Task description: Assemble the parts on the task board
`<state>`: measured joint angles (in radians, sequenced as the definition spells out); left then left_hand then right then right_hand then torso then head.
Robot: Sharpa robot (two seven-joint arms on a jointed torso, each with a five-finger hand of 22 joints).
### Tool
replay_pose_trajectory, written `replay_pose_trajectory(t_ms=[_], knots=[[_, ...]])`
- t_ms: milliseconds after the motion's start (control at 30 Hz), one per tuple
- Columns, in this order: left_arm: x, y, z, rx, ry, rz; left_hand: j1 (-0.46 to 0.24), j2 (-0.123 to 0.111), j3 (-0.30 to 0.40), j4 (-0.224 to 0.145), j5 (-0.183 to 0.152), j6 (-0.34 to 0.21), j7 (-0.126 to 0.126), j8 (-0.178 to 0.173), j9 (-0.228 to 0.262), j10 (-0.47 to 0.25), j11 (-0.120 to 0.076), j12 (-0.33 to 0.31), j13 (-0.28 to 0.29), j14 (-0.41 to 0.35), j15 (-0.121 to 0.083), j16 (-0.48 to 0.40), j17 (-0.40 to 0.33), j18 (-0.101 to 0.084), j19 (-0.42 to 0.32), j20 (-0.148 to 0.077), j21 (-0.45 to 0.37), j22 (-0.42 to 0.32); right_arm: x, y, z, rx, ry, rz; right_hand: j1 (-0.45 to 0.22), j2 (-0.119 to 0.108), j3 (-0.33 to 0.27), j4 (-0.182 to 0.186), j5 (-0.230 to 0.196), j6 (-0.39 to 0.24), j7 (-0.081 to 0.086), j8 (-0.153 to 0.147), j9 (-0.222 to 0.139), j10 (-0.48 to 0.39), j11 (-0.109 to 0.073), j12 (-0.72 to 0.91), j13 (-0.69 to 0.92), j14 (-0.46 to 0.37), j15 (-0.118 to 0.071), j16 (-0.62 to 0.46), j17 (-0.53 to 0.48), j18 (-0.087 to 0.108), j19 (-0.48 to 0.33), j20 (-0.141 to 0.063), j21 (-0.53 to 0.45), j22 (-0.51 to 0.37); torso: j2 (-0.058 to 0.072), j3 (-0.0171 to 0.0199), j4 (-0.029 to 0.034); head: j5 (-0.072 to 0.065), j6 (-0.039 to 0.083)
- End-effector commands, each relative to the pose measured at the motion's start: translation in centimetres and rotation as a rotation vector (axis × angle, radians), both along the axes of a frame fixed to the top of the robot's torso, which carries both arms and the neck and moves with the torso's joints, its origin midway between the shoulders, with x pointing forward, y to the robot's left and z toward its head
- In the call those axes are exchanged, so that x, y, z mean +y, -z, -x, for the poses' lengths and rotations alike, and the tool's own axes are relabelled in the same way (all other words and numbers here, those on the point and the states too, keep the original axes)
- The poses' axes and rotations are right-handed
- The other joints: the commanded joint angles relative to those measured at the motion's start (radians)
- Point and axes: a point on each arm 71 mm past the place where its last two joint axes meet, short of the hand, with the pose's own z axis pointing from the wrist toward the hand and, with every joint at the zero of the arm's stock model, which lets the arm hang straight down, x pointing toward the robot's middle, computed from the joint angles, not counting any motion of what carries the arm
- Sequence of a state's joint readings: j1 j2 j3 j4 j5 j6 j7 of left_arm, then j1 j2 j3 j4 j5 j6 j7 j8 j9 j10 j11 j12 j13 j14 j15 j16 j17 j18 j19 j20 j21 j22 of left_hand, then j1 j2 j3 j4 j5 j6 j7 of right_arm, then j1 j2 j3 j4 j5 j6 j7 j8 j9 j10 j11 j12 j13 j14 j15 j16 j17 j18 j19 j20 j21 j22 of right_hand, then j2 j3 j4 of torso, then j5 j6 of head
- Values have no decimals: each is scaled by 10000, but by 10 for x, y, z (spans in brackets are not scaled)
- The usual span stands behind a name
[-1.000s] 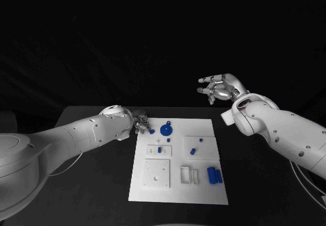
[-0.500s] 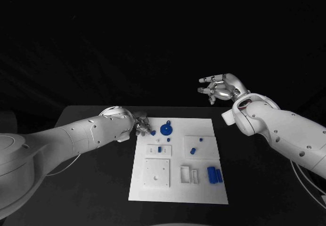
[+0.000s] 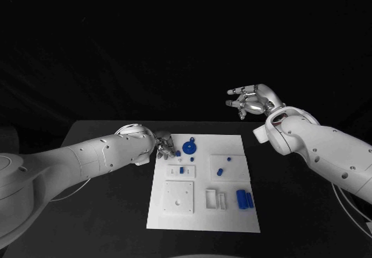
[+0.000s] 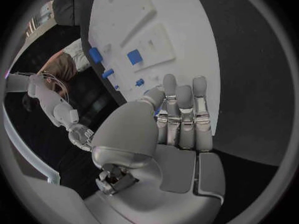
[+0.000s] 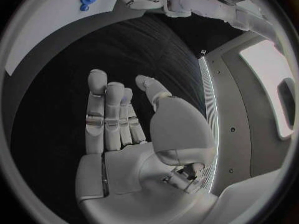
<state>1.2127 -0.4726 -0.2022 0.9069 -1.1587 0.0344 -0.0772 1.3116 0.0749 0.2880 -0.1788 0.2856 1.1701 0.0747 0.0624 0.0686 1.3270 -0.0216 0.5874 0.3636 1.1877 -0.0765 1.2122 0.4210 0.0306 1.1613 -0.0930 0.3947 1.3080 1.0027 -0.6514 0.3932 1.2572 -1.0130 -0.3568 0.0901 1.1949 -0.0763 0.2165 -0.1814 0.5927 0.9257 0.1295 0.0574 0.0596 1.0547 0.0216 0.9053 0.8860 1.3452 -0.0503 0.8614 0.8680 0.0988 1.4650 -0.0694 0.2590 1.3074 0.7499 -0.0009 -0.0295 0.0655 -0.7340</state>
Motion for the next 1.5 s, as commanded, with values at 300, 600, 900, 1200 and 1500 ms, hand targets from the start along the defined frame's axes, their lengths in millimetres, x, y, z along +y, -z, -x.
replay_pose_trajectory(t_ms=[300, 600, 900, 1200, 1500], knots=[[21, -3, 1, -666, -920, 397, 18, -206, -212, 105, -71, -66, 32, 18, 21, 76, -22, -69, -69, 60, -6, -82, -73, 94, 52, -27, -115, 166, 16, 14, 8, 197, -347, 2138, 180, 133, -21, -166, -1254, 1287, -198, 67, 89, 159, -163, 285, 188, 207, -114, 176, 106, 125, 413, -88, 612, 431, -7, -29, 33, 31, 20], [35, -27, -1, -1295, -2202, 2548, -31, -450, -378, 268, -284, -179, 72, 12, 4, -109, 62, -948, -556, -67, 110, -1010, -469, 50, -54, 84, -787, -170, 49, 40, 16, 498, -413, 4600, 230, 10, 723, -212, -2503, 1983, -406, 50, 126, 758, -309, 789, 835, 460, -239, 234, 210, -123, 475, -233, 1480, 528, -31, -102, 155, 25, 85], [38, -52, 6, -1324, -3498, 5325, -44, -600, -501, 554, -1598, -218, 144, 13, -1, -12, 277, -3003, -1760, 62, 373, -3080, -1202, 26, -15, 351, -2112, -1326, 86, 67, 23, 469, -499, 6263, 247, -150, 1171, -31, -3143, 2404, -531, 55, 130, 1395, -397, 1348, 1637, 835, -259, 618, 654, -316, 522, -287, 2725, 683, -18, -284, 321, -27, 168], [41, -62, 17, -1321, -4392, 6870, 80, -759, -1114, 1140, -2345, -278, 140, 11, -8, 420, 357, -4385, -2492, 379, 398, -3422, -945, -26, 586, 355, -2814, -2147, 112, 83, 25, 448, -369, 6733, 310, -203, 1095, 275, -3781, 2585, -597, 54, 132, 1855, -412, 1767, 2349, 1013, -232, 962, 1087, -386, 545, -267, 3475, 764, 10, -503, 486, -115, 212], [41, -71, 27, -1633, -5090, 8104, 174, -804, -1437, 1340, -2353, -291, 144, 12, -12, 510, 376, -4617, -2577, 395, 399, -3493, -738, -49, 740, 344, -3011, -2278, 136, 94, 25, 225, -284, 6973, 418, -280, 1113, 461, -3888, 2615, -607, 55, 132, 2093, -406, 1957, 2894, 1060, -212, 1237, 1530, -397, 532, -248, 4047, 825, 58, -676, 640, -182, 248]])
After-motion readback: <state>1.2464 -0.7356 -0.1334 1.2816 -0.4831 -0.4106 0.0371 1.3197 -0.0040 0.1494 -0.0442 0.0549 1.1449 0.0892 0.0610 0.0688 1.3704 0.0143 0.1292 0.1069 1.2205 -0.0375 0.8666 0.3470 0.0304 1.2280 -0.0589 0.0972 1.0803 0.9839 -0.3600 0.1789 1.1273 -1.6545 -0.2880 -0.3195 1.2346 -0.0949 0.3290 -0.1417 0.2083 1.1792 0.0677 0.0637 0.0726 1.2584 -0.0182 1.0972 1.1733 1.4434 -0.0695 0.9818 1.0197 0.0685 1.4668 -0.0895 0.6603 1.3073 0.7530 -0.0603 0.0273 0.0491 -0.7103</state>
